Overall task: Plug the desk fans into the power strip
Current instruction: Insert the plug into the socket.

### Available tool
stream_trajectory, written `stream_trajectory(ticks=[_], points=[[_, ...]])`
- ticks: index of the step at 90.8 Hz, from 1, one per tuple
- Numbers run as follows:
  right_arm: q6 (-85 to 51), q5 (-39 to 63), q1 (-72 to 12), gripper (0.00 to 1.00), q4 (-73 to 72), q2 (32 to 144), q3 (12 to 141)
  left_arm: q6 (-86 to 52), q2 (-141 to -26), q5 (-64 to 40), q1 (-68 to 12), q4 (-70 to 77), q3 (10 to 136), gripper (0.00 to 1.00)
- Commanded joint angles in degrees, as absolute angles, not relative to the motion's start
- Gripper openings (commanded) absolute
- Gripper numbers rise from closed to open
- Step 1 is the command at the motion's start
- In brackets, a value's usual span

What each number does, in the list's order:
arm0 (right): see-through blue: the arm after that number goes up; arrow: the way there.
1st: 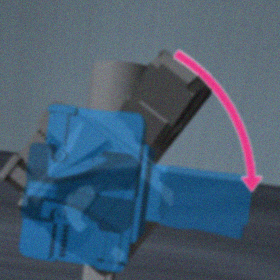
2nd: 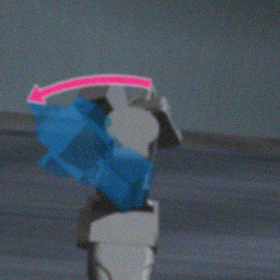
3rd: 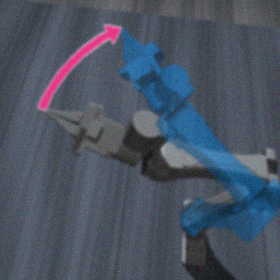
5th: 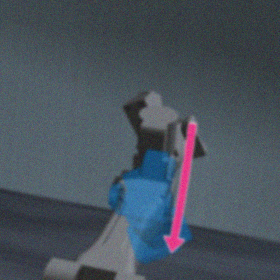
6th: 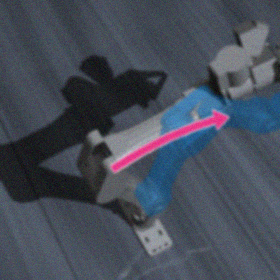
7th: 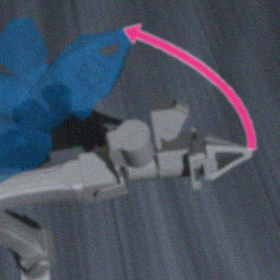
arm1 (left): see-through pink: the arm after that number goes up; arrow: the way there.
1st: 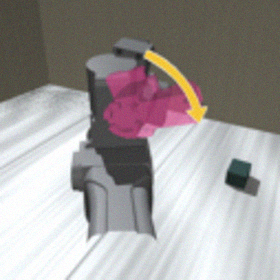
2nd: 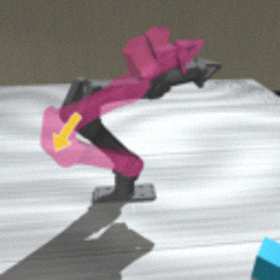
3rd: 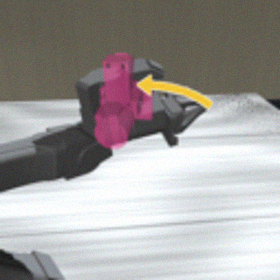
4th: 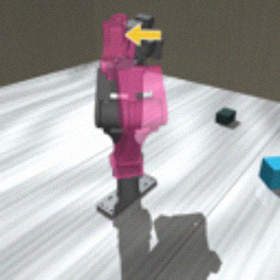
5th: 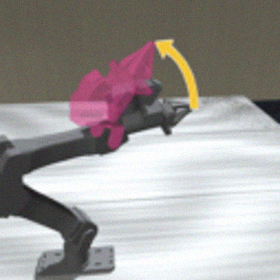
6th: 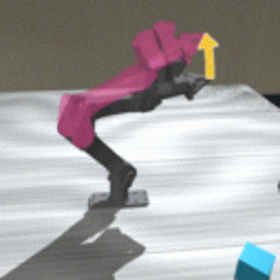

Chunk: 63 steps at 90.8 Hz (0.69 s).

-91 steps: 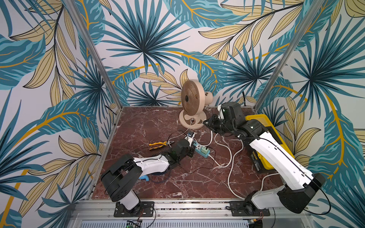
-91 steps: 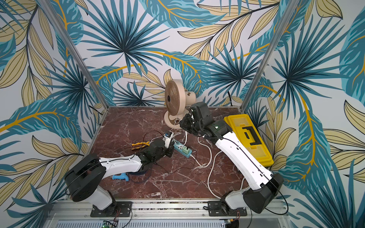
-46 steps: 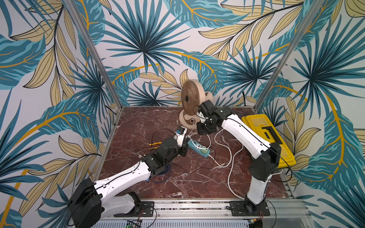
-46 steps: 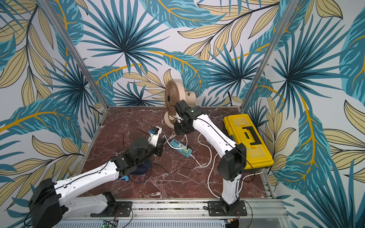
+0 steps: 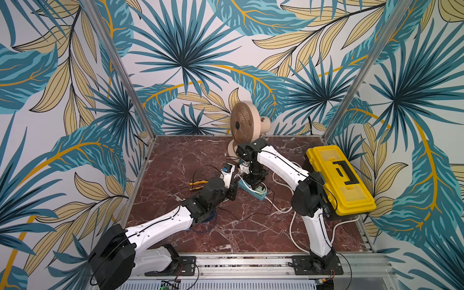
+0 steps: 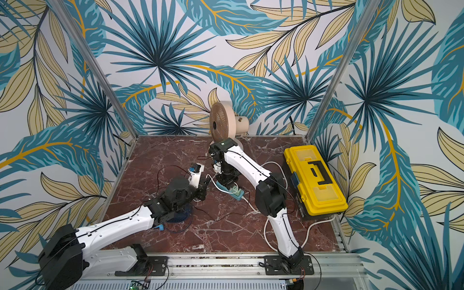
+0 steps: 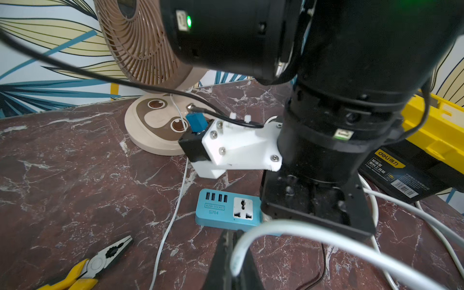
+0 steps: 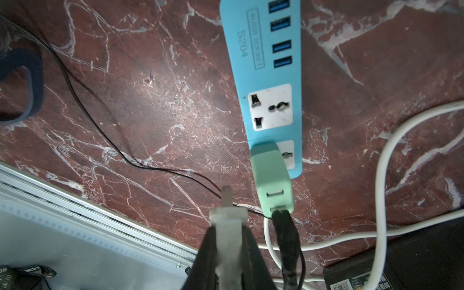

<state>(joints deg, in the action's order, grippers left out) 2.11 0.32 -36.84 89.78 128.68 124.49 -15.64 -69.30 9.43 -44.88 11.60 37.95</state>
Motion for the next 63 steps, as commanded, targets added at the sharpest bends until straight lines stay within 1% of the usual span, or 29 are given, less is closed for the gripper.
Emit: stream_trajectory(ticks=[1,24,63], points=[[4.92,-1.00,-36.75,0.00,92.53,131.93,126.70,-15.28,-69.04,11.61,-44.68,16.51,35.68,0.00],[6.88,-2.56,-36.74,0.00,92.28,137.56,130.45,-14.77,-70.35,11.72,-44.72,19.23,34.35,0.00],[9.93,-5.45,-36.59,0.00,92.30,141.15,132.51,-14.57,-70.58,9.83,-44.75,20.04,34.80,0.00]])
